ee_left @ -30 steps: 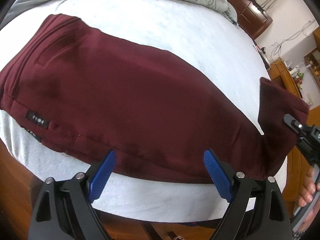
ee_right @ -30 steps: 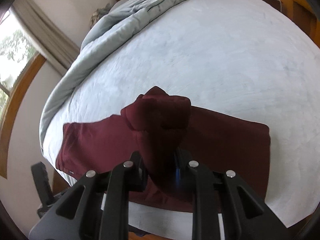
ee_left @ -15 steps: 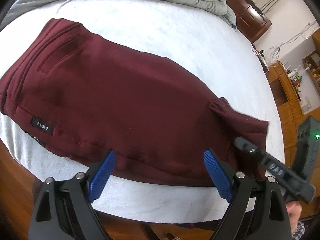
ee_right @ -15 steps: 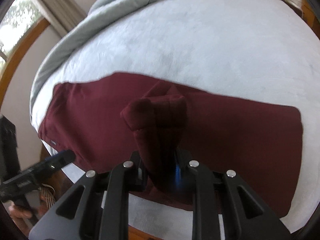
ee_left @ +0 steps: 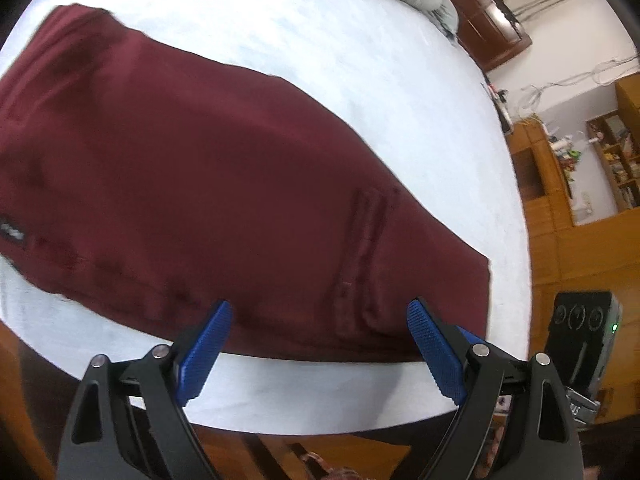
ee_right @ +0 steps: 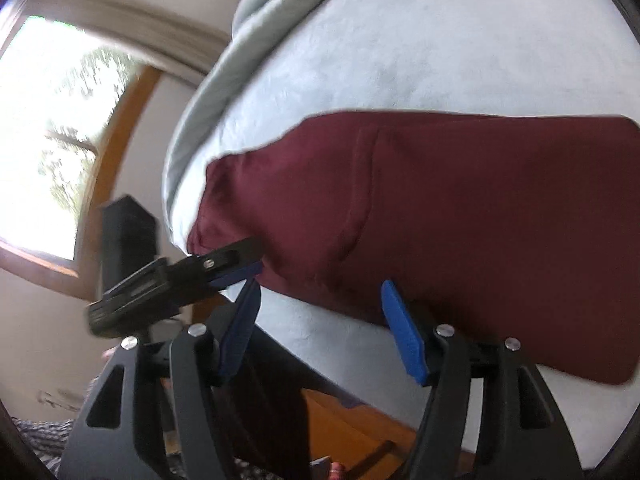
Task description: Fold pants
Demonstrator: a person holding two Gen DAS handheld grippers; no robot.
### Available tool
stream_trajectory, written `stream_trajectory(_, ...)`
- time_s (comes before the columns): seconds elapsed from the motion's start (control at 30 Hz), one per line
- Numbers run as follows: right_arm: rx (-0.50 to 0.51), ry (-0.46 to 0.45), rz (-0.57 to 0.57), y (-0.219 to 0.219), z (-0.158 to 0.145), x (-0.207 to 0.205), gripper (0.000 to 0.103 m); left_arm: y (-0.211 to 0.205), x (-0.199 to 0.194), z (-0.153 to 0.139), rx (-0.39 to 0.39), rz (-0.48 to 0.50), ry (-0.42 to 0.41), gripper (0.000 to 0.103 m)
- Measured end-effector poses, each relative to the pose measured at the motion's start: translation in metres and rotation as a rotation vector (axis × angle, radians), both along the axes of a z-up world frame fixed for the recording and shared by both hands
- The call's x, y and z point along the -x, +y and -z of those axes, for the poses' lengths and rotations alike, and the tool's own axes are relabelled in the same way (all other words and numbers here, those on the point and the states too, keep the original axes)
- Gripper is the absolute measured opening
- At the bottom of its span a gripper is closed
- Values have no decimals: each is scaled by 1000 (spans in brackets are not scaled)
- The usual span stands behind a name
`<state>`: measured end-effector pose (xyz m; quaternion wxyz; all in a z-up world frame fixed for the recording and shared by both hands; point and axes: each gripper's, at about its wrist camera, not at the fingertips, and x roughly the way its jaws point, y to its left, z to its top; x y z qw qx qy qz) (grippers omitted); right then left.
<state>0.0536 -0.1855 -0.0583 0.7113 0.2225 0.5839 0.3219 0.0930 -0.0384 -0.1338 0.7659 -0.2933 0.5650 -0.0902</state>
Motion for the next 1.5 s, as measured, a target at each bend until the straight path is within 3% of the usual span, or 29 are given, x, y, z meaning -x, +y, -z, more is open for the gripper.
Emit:
stream_trajectory(0.33, 106, -73, 251, -112, -26, 25, 64, -58, -37, 18, 3, 90, 56, 90)
stream_trajectory(0.5, 142, -69, 316, -138, -18, 34, 64, -71, -46, 42, 77, 93, 127, 90)
stream_trajectory(0.6, 153, -63, 338, -147, -13, 38, 64, -74, -45, 44, 58, 86, 124, 89)
stream_trajectory(0.63, 154, -60, 343, -149, -11, 38, 64, -74, -45, 43, 54, 89, 119, 87)
stream_trajectory(0.67, 154, -54, 350, -153, -8, 39, 64, -74, -44, 42, 40, 90, 116, 75)
stream_trajectory(0.7, 154, -47, 354, -152, -6, 39, 64, -73, -43, 42, 5, 89, 119, 57)
stream_trajectory(0.77, 157, -34, 368, -155, 1, 37, 64, -67, -40, 42, -45, 87, 120, 40)
stream_trajectory(0.9, 145, 1, 394, -158, 12, 36, 64, -63, -33, 36, -43, 90, 79, 30)
stream_trajectory(1.13, 138, 60, 396, -165, 31, 31, 71, -54, -21, 18, -30, 86, -8, 26)
stream_trajectory(1.27, 154, 124, 387, -168, 54, 23, 75, -44, -20, 27, -52, 57, 14, 26)
stream_trajectory(1.4, 63, 174, 378, -166, 71, 14, 78, -37, -17, 35, -48, 33, 26, 26)
stream_trajectory(1.5, 49, 173, 341, -157, 73, 8, 80, -40, -18, 34, -59, 38, 25, 26)
